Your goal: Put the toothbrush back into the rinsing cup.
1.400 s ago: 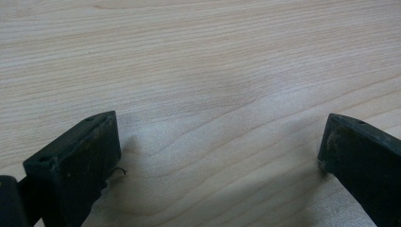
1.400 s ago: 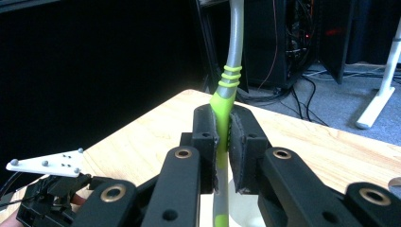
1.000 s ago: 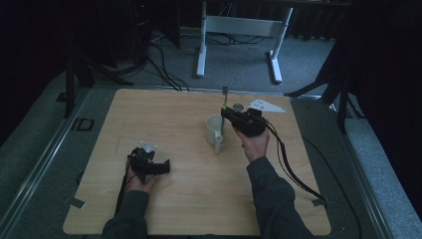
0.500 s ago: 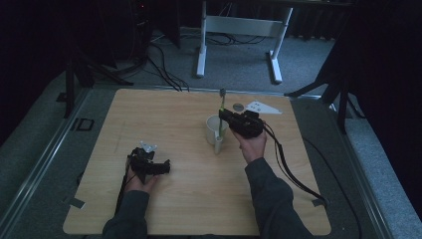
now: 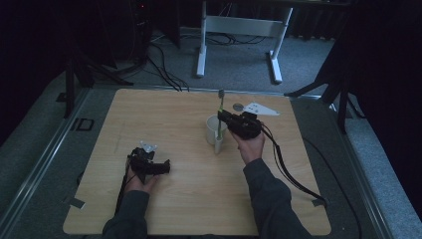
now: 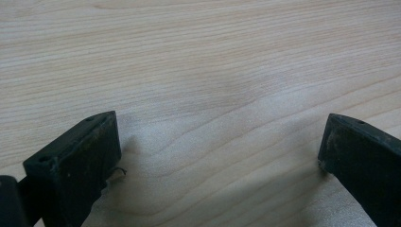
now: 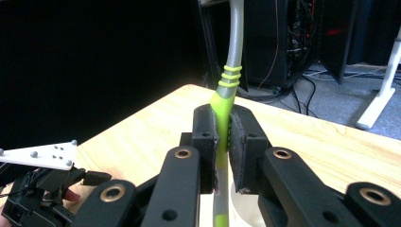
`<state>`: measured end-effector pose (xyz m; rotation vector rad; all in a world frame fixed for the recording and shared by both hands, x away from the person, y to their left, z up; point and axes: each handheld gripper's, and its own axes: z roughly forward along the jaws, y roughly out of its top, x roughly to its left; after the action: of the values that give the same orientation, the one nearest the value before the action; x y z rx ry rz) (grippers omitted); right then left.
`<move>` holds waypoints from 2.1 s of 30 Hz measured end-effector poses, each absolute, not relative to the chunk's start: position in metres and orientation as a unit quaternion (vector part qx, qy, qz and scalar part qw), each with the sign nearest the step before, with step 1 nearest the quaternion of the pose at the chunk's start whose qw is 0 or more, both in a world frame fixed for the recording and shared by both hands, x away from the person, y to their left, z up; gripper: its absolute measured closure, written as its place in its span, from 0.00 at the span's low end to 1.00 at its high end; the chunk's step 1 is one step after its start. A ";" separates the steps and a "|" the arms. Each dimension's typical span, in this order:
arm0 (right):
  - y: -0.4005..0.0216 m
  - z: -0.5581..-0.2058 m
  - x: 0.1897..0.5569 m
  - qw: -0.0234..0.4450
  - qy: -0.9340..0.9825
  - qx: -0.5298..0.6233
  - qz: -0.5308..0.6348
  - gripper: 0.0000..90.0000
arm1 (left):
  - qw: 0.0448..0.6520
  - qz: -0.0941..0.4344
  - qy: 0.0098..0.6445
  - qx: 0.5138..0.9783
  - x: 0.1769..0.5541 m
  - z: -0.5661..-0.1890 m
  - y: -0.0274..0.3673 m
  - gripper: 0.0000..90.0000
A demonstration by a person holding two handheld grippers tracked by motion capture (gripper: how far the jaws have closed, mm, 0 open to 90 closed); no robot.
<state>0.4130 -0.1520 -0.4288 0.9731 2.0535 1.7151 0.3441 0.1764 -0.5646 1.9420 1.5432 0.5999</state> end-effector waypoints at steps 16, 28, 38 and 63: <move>-0.155 -0.439 0.413 0.142 0.715 0.345 0.592 0.90 | 0.290 0.225 0.579 0.728 0.344 -0.565 0.176 0.00; -0.152 -0.445 0.412 0.140 0.722 0.341 0.585 0.90 | 0.290 0.225 0.579 0.728 0.344 -0.565 0.176 0.00; -0.150 -0.447 0.407 0.143 0.737 0.333 0.570 0.90 | 0.291 0.225 0.579 0.728 0.344 -0.565 0.176 0.00; -0.150 -0.450 0.402 0.139 0.764 0.316 0.545 0.57 | 0.290 0.225 0.579 0.728 0.344 -0.565 0.176 0.00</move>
<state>0.4022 -0.1496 -0.4495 0.9130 2.2090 1.5743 0.3441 0.1763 -0.5645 1.9424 1.5439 0.5992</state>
